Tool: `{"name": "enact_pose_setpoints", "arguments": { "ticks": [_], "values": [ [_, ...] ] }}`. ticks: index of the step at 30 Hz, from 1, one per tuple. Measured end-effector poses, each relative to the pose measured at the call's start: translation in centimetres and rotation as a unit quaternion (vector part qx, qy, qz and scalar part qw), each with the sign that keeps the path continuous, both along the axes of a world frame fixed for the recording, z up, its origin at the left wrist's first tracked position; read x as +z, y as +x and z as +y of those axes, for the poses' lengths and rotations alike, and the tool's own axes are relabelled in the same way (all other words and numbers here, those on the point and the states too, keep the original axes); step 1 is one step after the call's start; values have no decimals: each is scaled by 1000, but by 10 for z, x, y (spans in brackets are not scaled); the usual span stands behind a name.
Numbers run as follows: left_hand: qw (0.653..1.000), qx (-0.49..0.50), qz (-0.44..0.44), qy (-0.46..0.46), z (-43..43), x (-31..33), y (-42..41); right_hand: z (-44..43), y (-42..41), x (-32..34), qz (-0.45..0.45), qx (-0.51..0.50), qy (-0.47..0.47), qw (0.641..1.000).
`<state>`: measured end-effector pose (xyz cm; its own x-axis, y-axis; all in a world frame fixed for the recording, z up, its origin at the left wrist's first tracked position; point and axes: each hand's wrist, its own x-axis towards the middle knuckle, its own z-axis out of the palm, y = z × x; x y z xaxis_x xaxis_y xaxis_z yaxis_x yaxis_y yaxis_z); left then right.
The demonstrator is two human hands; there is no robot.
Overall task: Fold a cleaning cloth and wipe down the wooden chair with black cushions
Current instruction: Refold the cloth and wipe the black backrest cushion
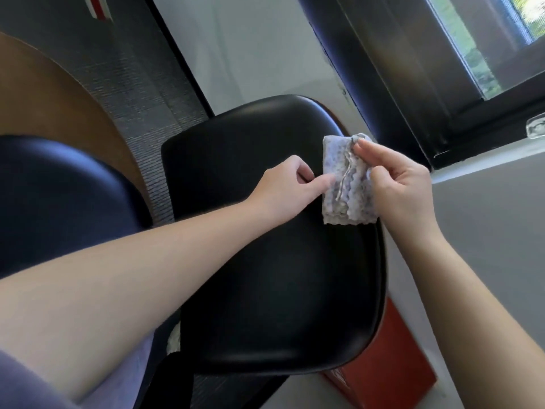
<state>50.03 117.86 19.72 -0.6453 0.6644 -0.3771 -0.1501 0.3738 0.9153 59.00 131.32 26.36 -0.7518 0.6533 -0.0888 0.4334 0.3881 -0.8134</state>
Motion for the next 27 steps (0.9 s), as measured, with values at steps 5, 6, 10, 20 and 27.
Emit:
{"name": "enact_pose_setpoints", "arguments": {
  "ticks": [5,6,10,20,27],
  "values": [
    [999,-7,32,-26,8,7,3,3,3,1,38,32,56,997],
    [998,1,55,-38,9,7,0,4,3,0,52,41,70,995],
    [982,82,167,-30,11,5,-13,7,1,-12,39,62,159,985],
    [884,-12,467,-12,19,-15,5,16,-5,-28,-23,72,172,982],
    [846,-98,518,-72,32,-23,-42,13,-20,-31,-102,62,91,989]
  ]
}}
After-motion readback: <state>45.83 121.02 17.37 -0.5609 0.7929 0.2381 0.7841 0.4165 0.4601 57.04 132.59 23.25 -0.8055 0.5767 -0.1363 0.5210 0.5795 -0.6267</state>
